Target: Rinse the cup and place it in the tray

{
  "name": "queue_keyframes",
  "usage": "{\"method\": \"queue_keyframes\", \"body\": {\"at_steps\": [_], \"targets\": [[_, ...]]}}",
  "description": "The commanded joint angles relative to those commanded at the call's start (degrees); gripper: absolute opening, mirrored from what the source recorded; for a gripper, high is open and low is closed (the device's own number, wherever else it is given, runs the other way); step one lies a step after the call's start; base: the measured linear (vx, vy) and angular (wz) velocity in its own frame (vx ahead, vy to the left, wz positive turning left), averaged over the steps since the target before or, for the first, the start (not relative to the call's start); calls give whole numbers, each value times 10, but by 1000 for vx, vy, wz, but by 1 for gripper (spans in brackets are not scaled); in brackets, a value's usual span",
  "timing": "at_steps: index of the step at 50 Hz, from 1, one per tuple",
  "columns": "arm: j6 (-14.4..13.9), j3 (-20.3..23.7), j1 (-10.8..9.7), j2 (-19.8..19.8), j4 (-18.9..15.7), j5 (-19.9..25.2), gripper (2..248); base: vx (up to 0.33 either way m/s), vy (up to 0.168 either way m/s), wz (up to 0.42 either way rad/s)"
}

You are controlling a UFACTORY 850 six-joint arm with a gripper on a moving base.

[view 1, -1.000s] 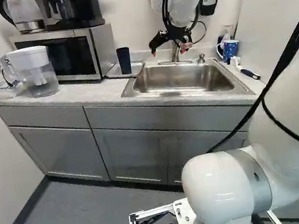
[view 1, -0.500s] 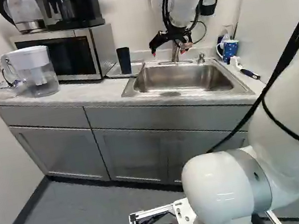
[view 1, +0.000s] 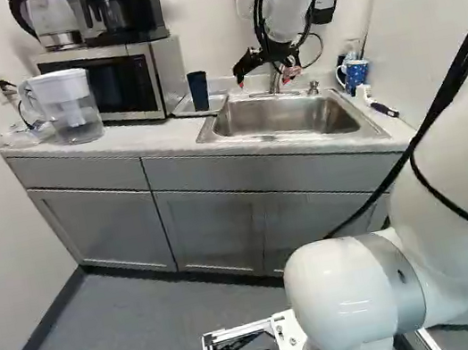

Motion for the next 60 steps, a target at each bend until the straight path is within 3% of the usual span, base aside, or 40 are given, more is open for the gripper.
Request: {"method": "queue_keyframes", "body": {"at_steps": [26,60], "targets": [[0,0,0,0,0,0,247,-157,70,-19],[0,0,0,0,0,0,247,-151,27,-200]]}}
